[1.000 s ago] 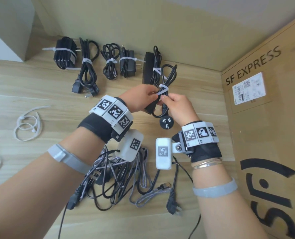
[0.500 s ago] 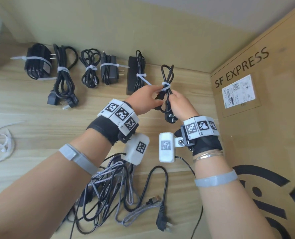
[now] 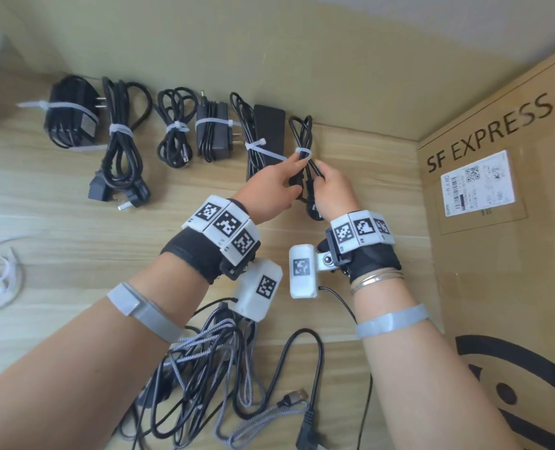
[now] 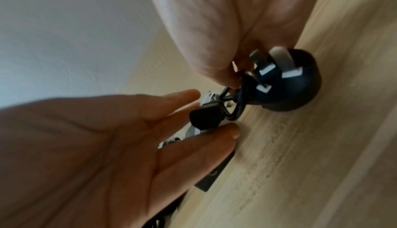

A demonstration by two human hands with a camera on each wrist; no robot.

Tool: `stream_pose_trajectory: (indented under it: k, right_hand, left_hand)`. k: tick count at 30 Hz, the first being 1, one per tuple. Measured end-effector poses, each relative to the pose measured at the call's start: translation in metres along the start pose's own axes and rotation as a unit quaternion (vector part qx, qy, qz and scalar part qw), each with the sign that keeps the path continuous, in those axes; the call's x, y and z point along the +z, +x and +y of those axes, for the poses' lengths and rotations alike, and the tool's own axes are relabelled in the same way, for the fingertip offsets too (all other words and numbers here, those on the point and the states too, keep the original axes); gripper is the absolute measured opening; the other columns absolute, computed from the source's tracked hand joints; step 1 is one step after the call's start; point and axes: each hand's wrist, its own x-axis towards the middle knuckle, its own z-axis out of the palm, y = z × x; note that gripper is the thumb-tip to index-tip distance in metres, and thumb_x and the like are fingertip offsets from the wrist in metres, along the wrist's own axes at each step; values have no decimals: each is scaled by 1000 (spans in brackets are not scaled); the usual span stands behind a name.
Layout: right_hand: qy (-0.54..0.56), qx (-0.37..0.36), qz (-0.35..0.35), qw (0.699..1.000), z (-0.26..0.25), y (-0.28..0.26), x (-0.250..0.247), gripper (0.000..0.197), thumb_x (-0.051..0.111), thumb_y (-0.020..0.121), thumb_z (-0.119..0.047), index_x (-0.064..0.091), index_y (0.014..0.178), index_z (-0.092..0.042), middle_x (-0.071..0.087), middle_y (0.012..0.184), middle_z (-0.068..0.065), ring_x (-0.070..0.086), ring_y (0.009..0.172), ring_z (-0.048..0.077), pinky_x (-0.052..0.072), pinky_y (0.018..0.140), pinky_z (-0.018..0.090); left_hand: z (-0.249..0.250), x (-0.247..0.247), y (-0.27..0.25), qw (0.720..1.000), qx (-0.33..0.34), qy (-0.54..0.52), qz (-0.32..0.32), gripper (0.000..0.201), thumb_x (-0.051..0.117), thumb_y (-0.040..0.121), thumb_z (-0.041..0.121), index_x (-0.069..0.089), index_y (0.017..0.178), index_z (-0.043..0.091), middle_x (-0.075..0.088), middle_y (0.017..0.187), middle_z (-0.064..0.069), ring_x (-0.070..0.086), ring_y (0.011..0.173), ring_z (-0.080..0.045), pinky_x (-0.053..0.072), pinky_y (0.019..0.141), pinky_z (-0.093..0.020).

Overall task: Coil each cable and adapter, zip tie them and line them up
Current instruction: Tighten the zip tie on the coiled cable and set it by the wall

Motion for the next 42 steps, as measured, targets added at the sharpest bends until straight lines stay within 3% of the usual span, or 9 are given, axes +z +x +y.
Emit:
stream_pose_trajectory:
  k: [3, 7, 10, 12, 16, 22, 29, 35, 42]
  right_hand:
    - [1, -3, 17, 1000, -2, 5, 3, 44, 31, 97, -8, 46, 138, -14, 57, 128, 16, 55, 98, 24, 46, 94, 41]
    - [17, 2, 0, 1000, -5, 6, 2, 40, 34, 99, -13, 45, 138, -12, 55, 132, 13, 54, 115, 26, 42, 98, 35]
    - [22, 8, -15, 1000, -5, 5, 2, 43, 33, 99, -18, 43, 141, -15, 57, 109, 8, 48, 75, 10, 41, 70, 25]
    - [30, 16, -16, 999, -6, 2, 0, 44, 35, 98, -19, 42, 141, -15, 59, 120, 7, 50, 83, 12, 43, 79, 28]
    - [24, 35, -11, 999, -10, -10, -10, 43, 39, 98, -16, 42, 141, -12, 48, 142, 5, 46, 128, 20, 34, 107, 30]
    - [17, 3, 38, 999, -20, -32, -21, 33, 40, 95, -13, 62, 119, -18, 62, 123, 3, 57, 110, 19, 39, 87, 21]
    - [9, -19, 32, 999, -38, -64, -21, 30, 42, 92, -12, 67, 102, -24, 64, 90, -2, 53, 69, 13, 40, 66, 23]
    - [-3, -25, -19, 1000, -51, -101, -6, 28, 43, 92, -16, 67, 105, -23, 67, 103, 0, 58, 94, 17, 40, 75, 25]
    - [-30, -39, -97, 994, -63, -141, 30, 23, 42, 95, -18, 62, 99, -26, 67, 106, 3, 59, 90, 22, 41, 68, 27]
  left_hand:
    - [0, -2, -1, 1000, -9, -5, -6, 51, 38, 96, 4, 31, 143, 22, 12, 155, 14, 55, 113, -21, 51, 91, -38]
    - [1, -5, -4, 999, -4, 43, -15, 50, 33, 95, 4, 36, 141, 23, 11, 155, 15, 58, 108, -23, 53, 87, -40]
    - [3, -7, -6, 998, -2, 54, -14, 49, 31, 95, 5, 41, 139, 24, 14, 155, 15, 59, 106, -24, 54, 84, -41]
    - [4, -8, -8, 998, -7, 53, -15, 49, 30, 94, 5, 43, 137, 26, 17, 154, 15, 59, 105, -24, 55, 83, -40]
    - [7, -11, -13, 998, -15, 54, -19, 48, 30, 94, 6, 47, 135, 26, 26, 151, 14, 58, 102, -19, 55, 81, -39]
    - [16, -14, -29, 997, -24, 65, -23, 43, 32, 95, 9, 51, 130, 24, 51, 135, -4, 60, 104, -27, 54, 83, -41]
    - [25, -24, -60, 996, -17, 87, -14, 39, 34, 97, 10, 53, 128, 22, 52, 131, -1, 63, 101, -22, 53, 87, -42]
    - [15, -35, -100, 994, -28, 103, -11, 36, 34, 98, 14, 56, 125, 24, 48, 135, 1, 64, 98, -19, 54, 87, -39]
    - [-5, -47, -147, 992, -46, 114, -4, 34, 34, 98, 13, 58, 121, 21, 55, 127, 1, 64, 99, -18, 54, 82, -32]
